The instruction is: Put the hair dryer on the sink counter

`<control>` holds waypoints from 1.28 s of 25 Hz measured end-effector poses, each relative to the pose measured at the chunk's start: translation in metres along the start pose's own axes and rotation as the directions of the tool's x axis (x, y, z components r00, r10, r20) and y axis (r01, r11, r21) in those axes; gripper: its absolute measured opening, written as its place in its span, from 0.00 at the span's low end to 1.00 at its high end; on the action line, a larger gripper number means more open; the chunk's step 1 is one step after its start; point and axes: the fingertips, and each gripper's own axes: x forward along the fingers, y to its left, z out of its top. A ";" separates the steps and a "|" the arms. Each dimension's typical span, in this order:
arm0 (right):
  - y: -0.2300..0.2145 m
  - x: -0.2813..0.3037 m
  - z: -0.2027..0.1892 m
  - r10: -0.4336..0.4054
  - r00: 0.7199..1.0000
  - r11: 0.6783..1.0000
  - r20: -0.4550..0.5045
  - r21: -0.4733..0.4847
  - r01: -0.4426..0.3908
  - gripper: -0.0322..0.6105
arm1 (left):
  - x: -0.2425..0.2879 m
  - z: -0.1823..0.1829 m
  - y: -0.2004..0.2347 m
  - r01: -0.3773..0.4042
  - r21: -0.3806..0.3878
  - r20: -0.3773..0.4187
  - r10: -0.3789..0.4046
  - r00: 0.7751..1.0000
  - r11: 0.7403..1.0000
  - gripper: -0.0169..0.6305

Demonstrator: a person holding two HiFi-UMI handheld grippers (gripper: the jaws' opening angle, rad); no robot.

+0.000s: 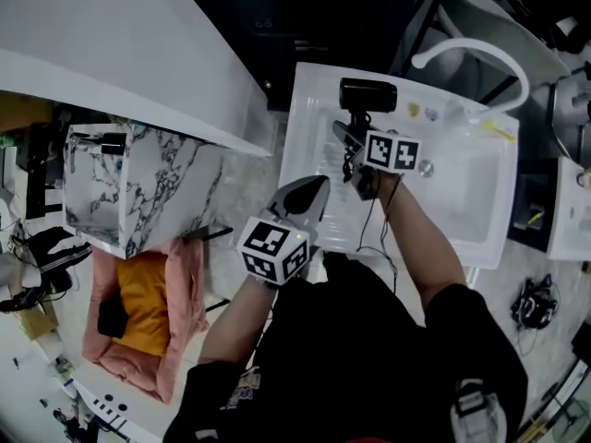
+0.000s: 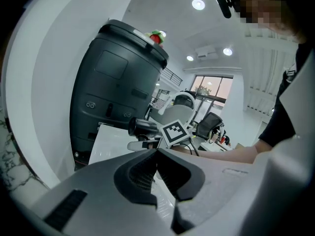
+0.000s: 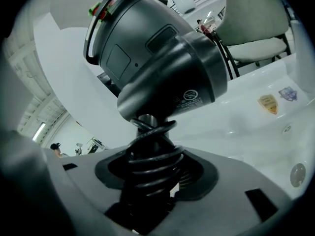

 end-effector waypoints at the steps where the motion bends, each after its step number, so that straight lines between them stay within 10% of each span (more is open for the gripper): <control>1: -0.005 0.006 -0.001 -0.005 1.000 1.000 -0.011 0.006 0.005 0.41 | 0.001 -0.001 0.003 -0.006 -0.003 -0.005 0.006 1.000 1.000 0.03; 32: -0.051 0.066 -0.021 -0.078 0.992 0.992 -0.097 0.089 0.087 0.42 | -0.010 -0.017 0.029 -0.050 -0.060 -0.043 0.047 0.998 0.997 0.03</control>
